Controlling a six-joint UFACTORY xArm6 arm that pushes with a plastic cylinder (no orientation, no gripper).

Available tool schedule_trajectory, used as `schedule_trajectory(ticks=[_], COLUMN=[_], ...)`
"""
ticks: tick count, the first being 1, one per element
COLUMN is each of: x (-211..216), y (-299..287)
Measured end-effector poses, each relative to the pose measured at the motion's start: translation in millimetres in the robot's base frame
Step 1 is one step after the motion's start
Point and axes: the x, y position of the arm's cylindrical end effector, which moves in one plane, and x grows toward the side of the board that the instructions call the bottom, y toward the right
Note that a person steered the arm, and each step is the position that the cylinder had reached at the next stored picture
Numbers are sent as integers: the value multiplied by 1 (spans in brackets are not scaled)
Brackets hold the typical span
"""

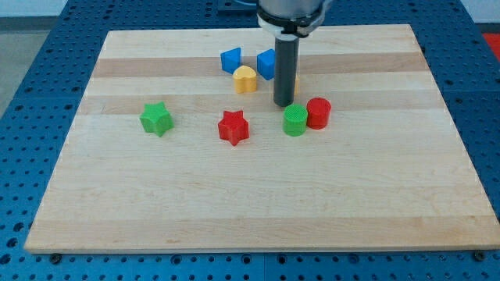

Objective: Separate the red circle from green circle

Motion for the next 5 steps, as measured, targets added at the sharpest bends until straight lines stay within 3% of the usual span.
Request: schedule_trajectory(ticks=[3, 5], x=[7, 52], y=[70, 90])
